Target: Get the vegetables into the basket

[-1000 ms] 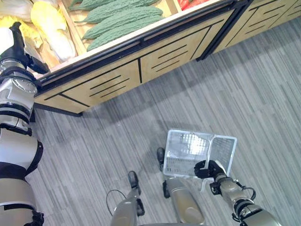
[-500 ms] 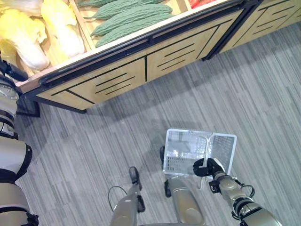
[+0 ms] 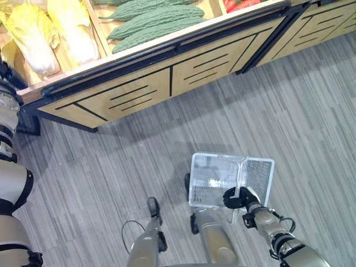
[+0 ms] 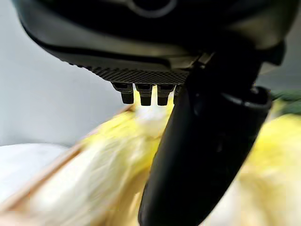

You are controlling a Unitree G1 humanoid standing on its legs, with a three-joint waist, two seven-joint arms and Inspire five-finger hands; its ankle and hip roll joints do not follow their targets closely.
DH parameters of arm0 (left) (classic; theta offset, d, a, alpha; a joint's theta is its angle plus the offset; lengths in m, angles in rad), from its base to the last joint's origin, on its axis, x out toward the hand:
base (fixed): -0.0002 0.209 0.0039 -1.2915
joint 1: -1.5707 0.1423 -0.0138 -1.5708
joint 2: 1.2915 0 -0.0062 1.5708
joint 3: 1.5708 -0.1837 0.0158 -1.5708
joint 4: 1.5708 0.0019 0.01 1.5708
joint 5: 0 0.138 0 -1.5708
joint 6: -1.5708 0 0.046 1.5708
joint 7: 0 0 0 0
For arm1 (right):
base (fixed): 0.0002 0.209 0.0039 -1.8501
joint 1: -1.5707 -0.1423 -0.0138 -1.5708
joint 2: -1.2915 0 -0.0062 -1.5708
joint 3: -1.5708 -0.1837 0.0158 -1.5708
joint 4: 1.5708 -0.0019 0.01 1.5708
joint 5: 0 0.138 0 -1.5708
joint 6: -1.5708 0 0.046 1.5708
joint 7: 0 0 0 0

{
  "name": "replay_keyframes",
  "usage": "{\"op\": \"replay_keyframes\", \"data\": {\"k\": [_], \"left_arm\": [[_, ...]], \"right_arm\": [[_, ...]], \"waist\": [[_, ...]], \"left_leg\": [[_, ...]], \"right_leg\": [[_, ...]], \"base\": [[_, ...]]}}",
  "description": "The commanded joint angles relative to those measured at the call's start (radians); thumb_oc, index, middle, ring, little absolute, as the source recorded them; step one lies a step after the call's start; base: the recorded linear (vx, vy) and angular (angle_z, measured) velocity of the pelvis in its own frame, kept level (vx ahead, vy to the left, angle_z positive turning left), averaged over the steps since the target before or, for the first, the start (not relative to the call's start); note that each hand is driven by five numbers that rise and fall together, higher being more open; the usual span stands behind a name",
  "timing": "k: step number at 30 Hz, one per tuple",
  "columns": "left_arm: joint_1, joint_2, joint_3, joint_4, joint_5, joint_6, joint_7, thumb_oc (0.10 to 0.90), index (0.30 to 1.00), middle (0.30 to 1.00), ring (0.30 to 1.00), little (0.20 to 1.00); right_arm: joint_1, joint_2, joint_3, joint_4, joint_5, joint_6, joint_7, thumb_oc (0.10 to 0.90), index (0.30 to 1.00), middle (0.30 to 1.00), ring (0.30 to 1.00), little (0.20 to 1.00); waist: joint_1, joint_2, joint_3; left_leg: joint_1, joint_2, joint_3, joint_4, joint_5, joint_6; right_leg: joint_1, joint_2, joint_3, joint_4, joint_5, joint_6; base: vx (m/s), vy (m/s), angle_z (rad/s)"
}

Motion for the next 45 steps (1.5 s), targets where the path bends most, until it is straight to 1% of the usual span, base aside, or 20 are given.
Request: {"op": "replay_keyframes", "data": {"k": [1,6,9,16,17,19,21,27,30,37,42,43,44,45], "left_arm": [[-0.154,0.068,-0.033,0.006,-0.013,-0.027,0.071,0.900,1.000,1.000,1.000,1.000],[-0.162,0.073,-0.041,-0.003,-0.013,-0.026,0.063,0.900,1.000,1.000,1.000,1.000],[-0.162,0.064,-0.039,0.006,-0.018,-0.022,0.060,0.900,1.000,1.000,1.000,1.000],[-0.151,0.049,-0.032,0.035,-0.013,-0.008,0.052,0.900,1.000,1.000,1.000,1.000],[-0.138,0.052,-0.029,0.044,0.001,-0.001,0.049,0.900,1.000,1.000,1.000,1.000],[-0.134,0.051,-0.028,0.052,0.009,0.003,0.047,0.900,1.000,1.000,1.000,1.000],[-0.138,0.051,-0.030,0.054,0.011,0.003,0.048,0.900,1.000,1.000,1.000,1.000],[-0.170,0.050,-0.047,0.081,-0.013,0.010,0.057,0.900,1.000,1.000,1.000,1.000],[-0.180,0.049,-0.055,0.095,-0.019,0.015,0.054,0.900,1.000,1.000,1.000,1.000],[-0.164,0.038,-0.045,0.144,-0.010,0.030,0.033,0.900,1.000,1.000,1.000,1.000],[-0.146,0.045,-0.037,0.163,-0.003,0.038,0.022,0.900,1.000,1.000,1.000,1.000],[-0.143,0.047,-0.035,0.165,-0.002,0.038,0.017,0.531,0.484,0.484,0.484,0.484],[-0.142,0.049,-0.034,0.165,-0.001,0.038,0.017,0.400,0.300,0.300,0.300,0.300],[-0.139,0.049,-0.031,0.162,-0.002,0.037,0.016,0.400,0.300,0.300,0.300,0.300]], "right_arm": [[0.122,-0.031,0.044,0.079,-0.033,0.044,0.027,0.400,0.300,0.300,0.300,0.300],[0.116,-0.042,0.043,0.082,-0.037,0.049,0.028,0.400,0.300,0.300,0.300,0.300],[0.108,-0.044,0.037,0.083,-0.030,0.049,0.023,0.400,0.300,0.300,0.300,0.300],[0.109,-0.044,0.029,0.091,-0.025,0.053,0.016,0.400,0.300,0.300,0.300,0.300],[0.113,-0.045,0.024,0.096,-0.023,0.055,0.014,0.400,0.300,0.300,0.300,0.300],[0.117,-0.045,0.026,0.099,-0.030,0.055,0.014,0.400,0.300,0.300,0.300,0.300],[0.114,-0.049,0.029,0.095,-0.031,0.054,0.014,0.400,0.300,0.300,0.300,0.300],[0.108,-0.053,0.009,0.063,0.018,0.042,-0.010,0.400,0.300,0.300,0.300,0.300],[0.107,-0.051,0.004,0.050,0.036,0.037,-0.015,0.400,0.300,0.300,0.300,0.300],[0.114,-0.045,0.014,0.054,0.034,0.034,-0.009,0.400,0.300,0.300,0.300,0.300],[0.123,-0.042,0.022,0.060,0.023,0.033,-0.005,0.400,0.300,0.300,0.300,0.300],[0.121,-0.042,0.023,0.062,0.022,0.034,-0.004,0.400,0.300,0.300,0.300,0.300],[0.120,-0.042,0.024,0.061,0.021,0.034,-0.003,0.400,0.300,0.300,0.300,0.300],[0.119,-0.043,0.026,0.061,0.017,0.033,-0.002,0.400,0.300,0.300,0.300,0.300]], "waist": [[0.002,0.058,-0.040],[0.004,0.070,-0.043],[0.002,0.069,-0.041],[0.000,0.056,-0.027],[-0.001,0.049,-0.020],[-0.002,0.045,-0.015],[-0.003,0.043,-0.013],[-0.013,0.035,-0.013],[-0.017,0.033,-0.005],[-0.015,0.024,0.004],[-0.016,0.025,-0.004],[-0.015,0.025,-0.006],[-0.014,0.024,-0.008],[-0.013,0.024,-0.009]], "left_leg": [[-0.037,0.009,-0.030,0.003,0.005,0.001],[-0.040,0.008,-0.024,0.003,0.006,0.001],[-0.050,0.009,-0.022,0.003,0.009,0.000],[-0.072,0.014,-0.022,0.003,0.017,-0.001],[-0.085,0.017,-0.019,0.003,0.020,-0.003],[-0.095,0.018,-0.018,0.003,0.022,-0.004],[-0.104,0.019,-0.019,0.003,0.024,-0.005],[-0.196,0.021,-0.033,0.003,0.041,-0.005],[-0.213,0.022,-0.037,0.003,0.044,-0.006],[-0.224,0.024,-0.038,0.003,0.043,-0.005],[-0.225,0.023,-0.038,0.003,0.041,-0.006],[-0.224,0.023,-0.037,0.003,0.041,-0.006],[-0.225,0.022,-0.037,0.003,0.041,-0.006],[-0.227,0.021,-0.040,0.003,0.041,-0.006]], "right_leg": [[0.056,-0.022,0.013,-0.002,-0.107,0.119],[0.053,-0.022,0.014,-0.002,-0.109,0.118],[0.044,-0.021,0.012,-0.002,-0.105,0.119],[0.024,-0.014,0.012,-0.002,-0.099,0.116],[0.012,-0.011,0.011,-0.002,-0.097,0.115],[0.003,-0.009,0.009,-0.002,-0.095,0.114],[-0.007,-0.008,0.009,-0.002,-0.094,0.114],[-0.090,-0.003,-0.002,-0.002,-0.075,0.118],[-0.106,-0.002,-0.004,-0.002,-0.073,0.118],[-0.120,-0.002,-0.006,-0.002,-0.074,0.115],[-0.121,-0.001,-0.007,-0.002,-0.078,0.113],[-0.122,0.000,-0.006,-0.002,-0.079,0.112],[-0.123,-0.001,-0.006,-0.002,-0.078,0.113],[-0.124,-0.001,-0.008,-0.002,-0.079,0.113]], "base": [[0.02,-0.009,-0.11],[0.01,-0.011,-0.09],[0.00,-0.007,-0.02],[0.01,-0.006,0.00],[0.03,-0.031,-0.05],[0.02,-0.021,-0.05],[0.01,-0.005,-0.02],[0.01,-0.003,0.01],[0.04,-0.002,0.01],[0.01,0.001,0.00],[0.00,0.000,0.00],[0.00,0.000,0.00],[0.00,0.000,0.00],[0.00,0.000,0.00]]}}
